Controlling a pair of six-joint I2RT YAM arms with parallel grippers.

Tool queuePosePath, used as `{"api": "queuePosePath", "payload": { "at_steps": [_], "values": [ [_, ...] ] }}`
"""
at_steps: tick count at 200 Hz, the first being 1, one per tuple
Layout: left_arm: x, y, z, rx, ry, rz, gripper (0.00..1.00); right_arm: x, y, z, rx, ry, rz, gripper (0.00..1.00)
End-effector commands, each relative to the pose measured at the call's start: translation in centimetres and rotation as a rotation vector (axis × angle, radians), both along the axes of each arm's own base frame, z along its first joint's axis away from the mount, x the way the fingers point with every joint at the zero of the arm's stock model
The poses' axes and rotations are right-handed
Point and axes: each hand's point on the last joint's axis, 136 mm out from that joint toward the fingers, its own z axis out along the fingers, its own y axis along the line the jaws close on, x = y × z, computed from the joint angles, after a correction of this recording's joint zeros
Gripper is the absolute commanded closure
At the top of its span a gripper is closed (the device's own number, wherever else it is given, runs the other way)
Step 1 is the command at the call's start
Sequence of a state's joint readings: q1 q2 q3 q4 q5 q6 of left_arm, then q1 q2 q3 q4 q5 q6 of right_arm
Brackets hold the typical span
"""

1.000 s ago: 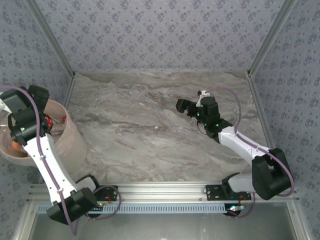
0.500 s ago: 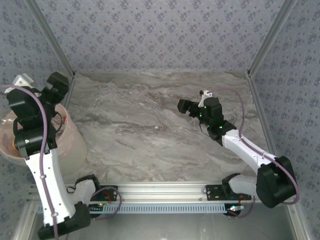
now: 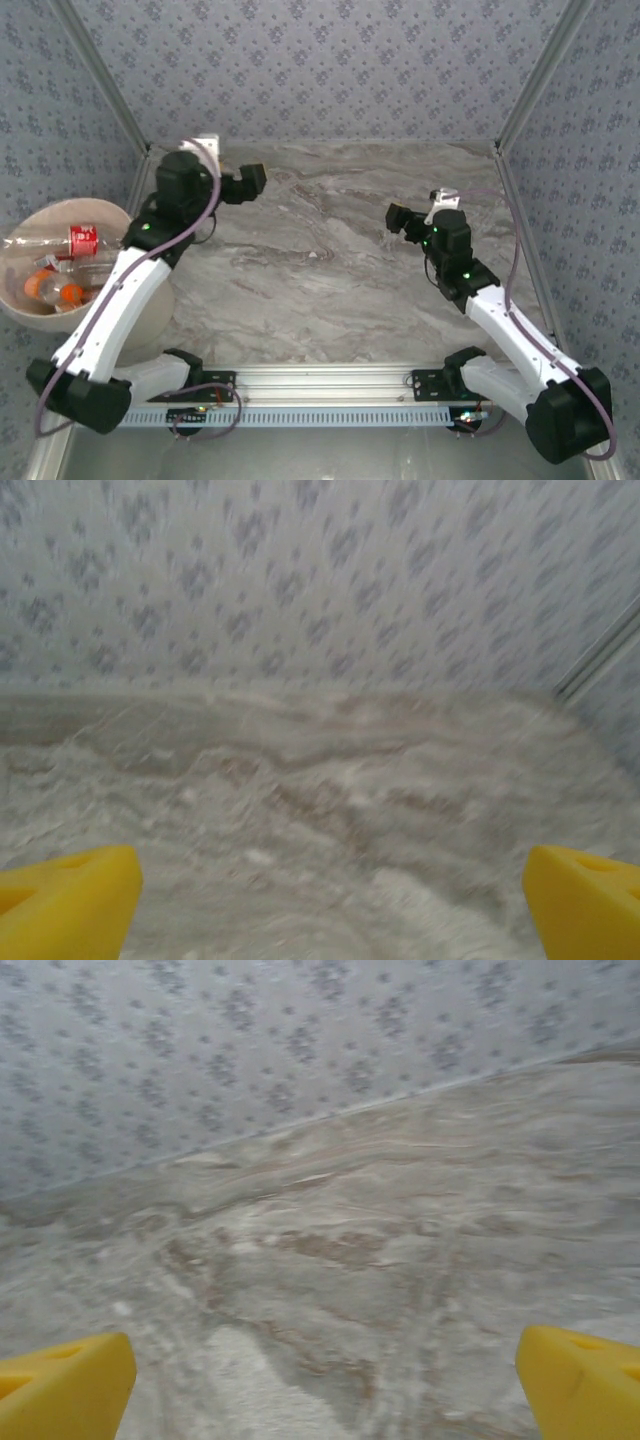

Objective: Put the plastic bottles in the bin

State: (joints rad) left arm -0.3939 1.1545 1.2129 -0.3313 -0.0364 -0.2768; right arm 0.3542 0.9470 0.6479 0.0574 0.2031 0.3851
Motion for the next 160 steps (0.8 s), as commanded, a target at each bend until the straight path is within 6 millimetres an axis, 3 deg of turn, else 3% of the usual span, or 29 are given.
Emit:
{"api": "queuePosePath", "payload": {
  "at_steps": [1,42,85,115,160],
  "values": [
    [1.7,2.1,-1.9,0.162,-0.058,0.098,0.02,-0.9,-4.2,-1.8,-0.155,0.034,-0.132,0.00],
    [2.6,4.8,-9.6,0.264,0.022,0.142,0.02,-1.3,-9.0,-4.6,-0.228,0.090,-0.271,0.00],
    [2.5,9.4,-14.8,0.263,0.070,0.216,0.02,-1.4,-12.5,-8.1,-0.214,0.153,-0.350,0.00],
    [2.0,11.6,-17.0,0.356,0.077,0.233,0.02,-1.1,-13.7,-10.8,-0.185,0.230,-0.353,0.00],
    [2.4,13.5,-21.0,0.298,0.073,0.230,0.02,0.6,-13.8,-13.0,-0.173,0.257,-0.320,0.00]
  ]
}}
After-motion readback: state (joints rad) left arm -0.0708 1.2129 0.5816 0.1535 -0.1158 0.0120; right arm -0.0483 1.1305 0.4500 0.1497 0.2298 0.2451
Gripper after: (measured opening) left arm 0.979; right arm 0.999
